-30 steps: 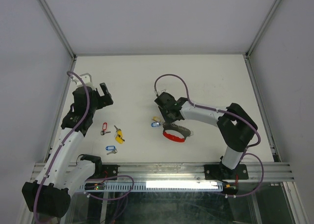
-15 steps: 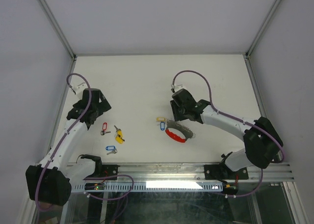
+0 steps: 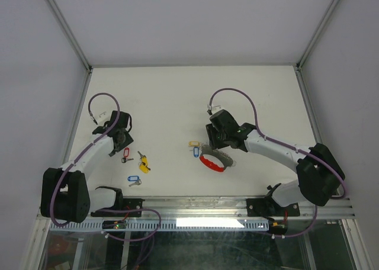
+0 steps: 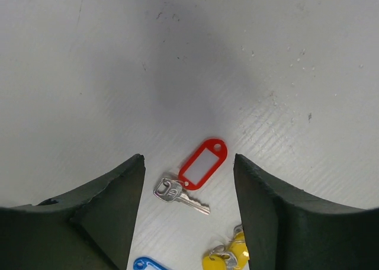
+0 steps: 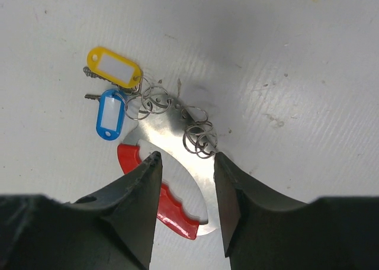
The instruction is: Put the keys on the keyring
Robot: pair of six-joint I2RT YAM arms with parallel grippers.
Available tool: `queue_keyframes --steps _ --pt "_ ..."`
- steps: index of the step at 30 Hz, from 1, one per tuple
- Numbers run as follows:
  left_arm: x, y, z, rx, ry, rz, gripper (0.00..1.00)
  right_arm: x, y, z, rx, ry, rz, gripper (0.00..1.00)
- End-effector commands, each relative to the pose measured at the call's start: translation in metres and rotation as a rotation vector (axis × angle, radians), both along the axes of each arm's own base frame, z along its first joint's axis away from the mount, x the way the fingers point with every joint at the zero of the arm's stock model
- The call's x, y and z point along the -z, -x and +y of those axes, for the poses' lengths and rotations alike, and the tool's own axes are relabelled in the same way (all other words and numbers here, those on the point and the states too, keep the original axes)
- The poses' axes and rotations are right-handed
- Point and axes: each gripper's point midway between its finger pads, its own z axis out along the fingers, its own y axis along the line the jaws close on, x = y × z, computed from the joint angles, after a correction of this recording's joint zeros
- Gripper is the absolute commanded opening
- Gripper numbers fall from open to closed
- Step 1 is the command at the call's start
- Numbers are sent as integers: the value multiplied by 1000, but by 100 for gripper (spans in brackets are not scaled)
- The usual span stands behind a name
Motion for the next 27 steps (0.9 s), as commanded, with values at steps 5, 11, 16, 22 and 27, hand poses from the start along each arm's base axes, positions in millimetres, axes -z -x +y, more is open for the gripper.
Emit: queue_keyframes --steps 5,11,16,22,27 --pt "12 9 3 -57 20 2 60 -20 -7 14 -7 -79 -53 44" --pt "25 27 -4 -53 67 42 61 -19 -7 18 -19 -89 -41 44" --pt "28 29 -9 -39 100 31 52 -20 -8 23 -26 -100 -36 44" --pt "33 27 -13 -28 114 45 24 -21 -8 23 -27 -102 -33 44" --pt "30 24 -14 -14 117 36 5 -21 -7 22 -24 -103 -30 45"
